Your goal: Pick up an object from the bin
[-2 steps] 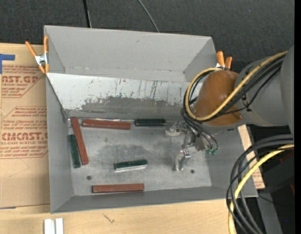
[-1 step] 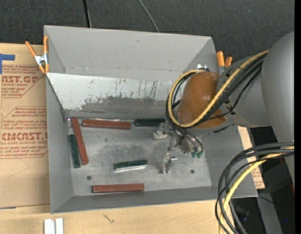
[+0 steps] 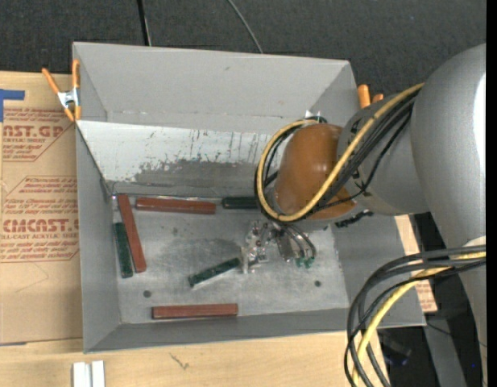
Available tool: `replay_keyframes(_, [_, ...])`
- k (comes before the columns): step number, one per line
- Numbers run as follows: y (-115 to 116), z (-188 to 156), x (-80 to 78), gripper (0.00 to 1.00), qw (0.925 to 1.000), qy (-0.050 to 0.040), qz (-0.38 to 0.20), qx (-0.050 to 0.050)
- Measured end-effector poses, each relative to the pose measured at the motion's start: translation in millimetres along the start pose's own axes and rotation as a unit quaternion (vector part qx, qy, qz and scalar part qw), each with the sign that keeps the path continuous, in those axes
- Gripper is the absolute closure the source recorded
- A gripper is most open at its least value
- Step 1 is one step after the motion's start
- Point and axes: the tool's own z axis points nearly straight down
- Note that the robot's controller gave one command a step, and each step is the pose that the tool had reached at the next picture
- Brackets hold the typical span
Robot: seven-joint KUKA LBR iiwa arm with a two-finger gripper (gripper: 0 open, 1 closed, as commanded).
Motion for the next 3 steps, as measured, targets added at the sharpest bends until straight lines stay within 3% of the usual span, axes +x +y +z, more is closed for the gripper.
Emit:
replay_keyframes(1, [0.4, 4.1, 5.4, 0.00, 1.0000, 0.0095, -0.001, 0.000])
replay_keyframes(2, [0.4, 4.0, 5.0, 0.00, 1.0000, 0.0085, -0.001, 0.000])
replay_keyframes(3, [76.1, 0.1, -20.6, 1.00, 0.9999, 0.0016, -0.016, -0.001])
